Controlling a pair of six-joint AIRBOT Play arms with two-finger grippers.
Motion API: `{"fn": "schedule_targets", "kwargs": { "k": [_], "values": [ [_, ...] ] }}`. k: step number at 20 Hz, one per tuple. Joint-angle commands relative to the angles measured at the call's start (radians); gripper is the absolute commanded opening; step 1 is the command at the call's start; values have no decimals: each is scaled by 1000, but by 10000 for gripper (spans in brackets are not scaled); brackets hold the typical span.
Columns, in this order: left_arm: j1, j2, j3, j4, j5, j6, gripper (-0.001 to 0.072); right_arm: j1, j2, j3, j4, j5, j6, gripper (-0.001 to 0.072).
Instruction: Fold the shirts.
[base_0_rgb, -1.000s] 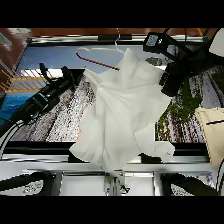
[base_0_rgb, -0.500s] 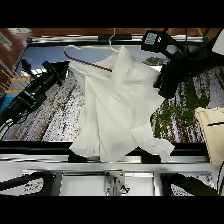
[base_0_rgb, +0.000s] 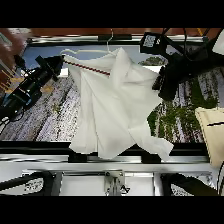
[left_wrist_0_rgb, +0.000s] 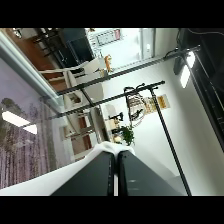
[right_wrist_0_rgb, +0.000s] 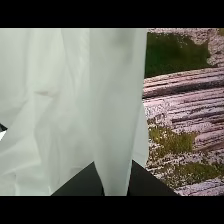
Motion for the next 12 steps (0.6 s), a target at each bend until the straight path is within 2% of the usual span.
{"fn": "schedule_targets", "kwargs": {
  "k": [1, 6, 9, 12],
  "values": [
    [9, 1, 27, -1, -38, -1, 45, -1, 0, 1, -41, -5, 0, 62],
    [11, 1, 26, 66, -43, -2, 44, -1, 1, 1, -41, -50, 6, 62],
    [13, -2, 26, 135, 2, -65, 44, -1, 1, 1, -38, -50, 6, 63],
    [13, -2, 26, 142, 30, -65, 44, -1, 1, 1, -21, -50, 6, 62]
  ]
}}
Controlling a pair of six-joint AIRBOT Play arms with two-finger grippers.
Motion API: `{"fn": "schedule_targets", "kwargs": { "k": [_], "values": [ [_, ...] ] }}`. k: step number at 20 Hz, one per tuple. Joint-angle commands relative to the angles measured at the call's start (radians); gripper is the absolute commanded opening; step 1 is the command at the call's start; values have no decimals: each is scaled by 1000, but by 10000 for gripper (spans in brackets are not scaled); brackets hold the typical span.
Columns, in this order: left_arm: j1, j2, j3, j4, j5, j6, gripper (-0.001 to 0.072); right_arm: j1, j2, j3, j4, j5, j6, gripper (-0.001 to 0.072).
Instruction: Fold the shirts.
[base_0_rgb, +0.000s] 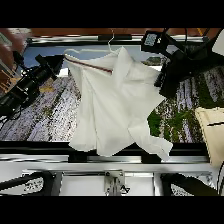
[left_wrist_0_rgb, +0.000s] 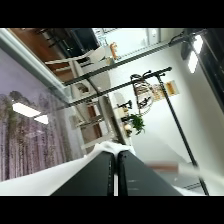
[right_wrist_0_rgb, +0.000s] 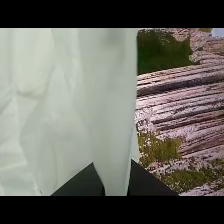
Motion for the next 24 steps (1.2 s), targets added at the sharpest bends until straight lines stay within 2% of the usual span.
{"fn": "schedule_targets", "kwargs": {
  "k": [1, 10, 24],
  "values": [
    [1, 0, 1, 29, 42, -18, 45, 0, 1, 1, 28, -1, -2, 62],
    [1, 0, 9, -19, 20, -13, 45, 0, 0, 1, -2, 75, -1, 62],
    [24, -1, 34, 35, 9, -18, 44, 0, 1, 1, 35, 11, 18, 62]
  ]
}}
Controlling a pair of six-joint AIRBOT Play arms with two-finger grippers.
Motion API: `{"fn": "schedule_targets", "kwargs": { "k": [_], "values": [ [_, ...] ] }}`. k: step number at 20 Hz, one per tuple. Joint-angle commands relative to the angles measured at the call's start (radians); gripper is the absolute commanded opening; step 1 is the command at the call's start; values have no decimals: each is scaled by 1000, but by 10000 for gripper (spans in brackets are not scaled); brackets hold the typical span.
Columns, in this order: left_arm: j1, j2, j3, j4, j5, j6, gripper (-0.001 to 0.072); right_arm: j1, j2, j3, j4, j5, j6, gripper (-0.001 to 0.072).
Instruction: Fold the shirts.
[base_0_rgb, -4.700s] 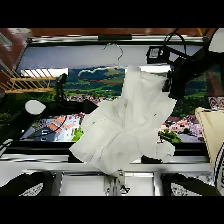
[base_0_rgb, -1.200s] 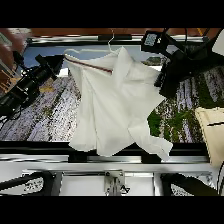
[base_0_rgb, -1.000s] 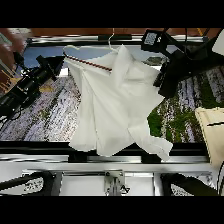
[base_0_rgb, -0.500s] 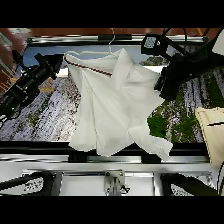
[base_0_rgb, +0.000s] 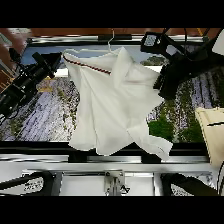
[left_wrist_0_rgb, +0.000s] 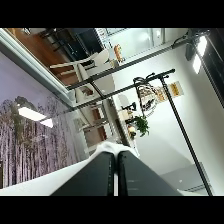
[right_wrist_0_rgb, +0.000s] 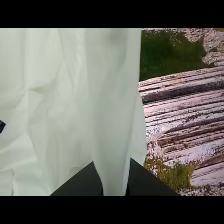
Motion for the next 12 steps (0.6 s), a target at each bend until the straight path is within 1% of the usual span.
{"fn": "schedule_targets", "kwargs": {
  "k": [1, 5, 9, 10, 12],
  "values": [
    [2, 0, 1, 9, 9, -2, 44, 0, 1, 1, 25, -24, 6, 62],
    [2, 0, 2, 8, 5, -2, 44, 0, 0, 1, 14, -12, 26, 62],
    [2, 1, 2, 6, -39, 0, 44, 0, -3, 1, 10, 4, 58, 62],
    [2, 1, 2, -2, -55, 15, 45, 0, -9, 1, 10, 11, 66, 62],
    [2, 5, 5, -42, -81, 76, 44, 0, -25, 1, 6, 45, 85, 63]
  ]
}}
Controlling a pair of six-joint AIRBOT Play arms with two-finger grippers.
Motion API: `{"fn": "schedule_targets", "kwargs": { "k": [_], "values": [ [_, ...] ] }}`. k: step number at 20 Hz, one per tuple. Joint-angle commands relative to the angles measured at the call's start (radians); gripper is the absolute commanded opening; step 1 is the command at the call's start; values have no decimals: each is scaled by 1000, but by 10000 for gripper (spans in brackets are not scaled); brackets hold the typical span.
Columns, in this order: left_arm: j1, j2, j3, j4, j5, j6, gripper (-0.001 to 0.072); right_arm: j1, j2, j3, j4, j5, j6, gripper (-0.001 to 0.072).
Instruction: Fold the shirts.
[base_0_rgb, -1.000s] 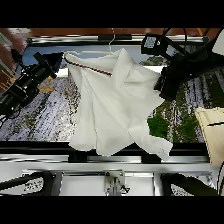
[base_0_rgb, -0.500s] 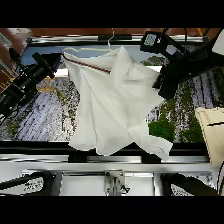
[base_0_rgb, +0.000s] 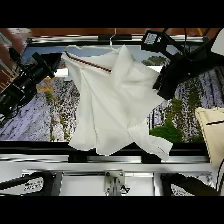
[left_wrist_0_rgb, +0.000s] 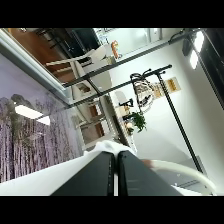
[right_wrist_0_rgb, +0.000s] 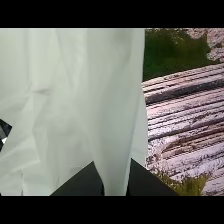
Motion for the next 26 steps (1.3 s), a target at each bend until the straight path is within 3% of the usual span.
{"fn": "schedule_targets", "kwargs": {
  "k": [1, 8, 10, 12, 13, 15, 17, 19, 25, 26],
  "values": [
    [1, 6, 3, -75, -59, 84, 44, 0, -23, 1, -5, 50, 44, 62],
    [-6, 16, 85, -107, -182, 101, 44, 1, -41, 1, -5, 55, 68, 63],
    [-27, 16, 142, -106, -266, 100, 44, 1, -41, 1, -5, 50, 143, 62],
    [-54, 32, 200, -90, -362, 98, 44, 1, -41, 1, -32, 24, 288, 62],
    [-64, 47, 225, -34, -372, 80, 43, 1, -41, 1, -53, 3, 374, 62],
    [-66, 75, 275, 245, -352, -35, 43, 1, -40, 1, -48, -36, 479, 62],
    [-71, 81, 303, 531, -357, -182, 43, 1, -39, 1, -11, -72, 546, 62],
    [-95, 80, 303, 677, -380, -235, 43, 1, -36, 1, 35, -103, 600, 63],
    [-164, 80, 303, 780, -203, -237, 47, 1, -17, 1, 206, -103, 610, 63],
    [-160, 80, 303, 780, -173, -237, 135, 1, -5, 1, 205, -103, 610, 63]
  ]
}}
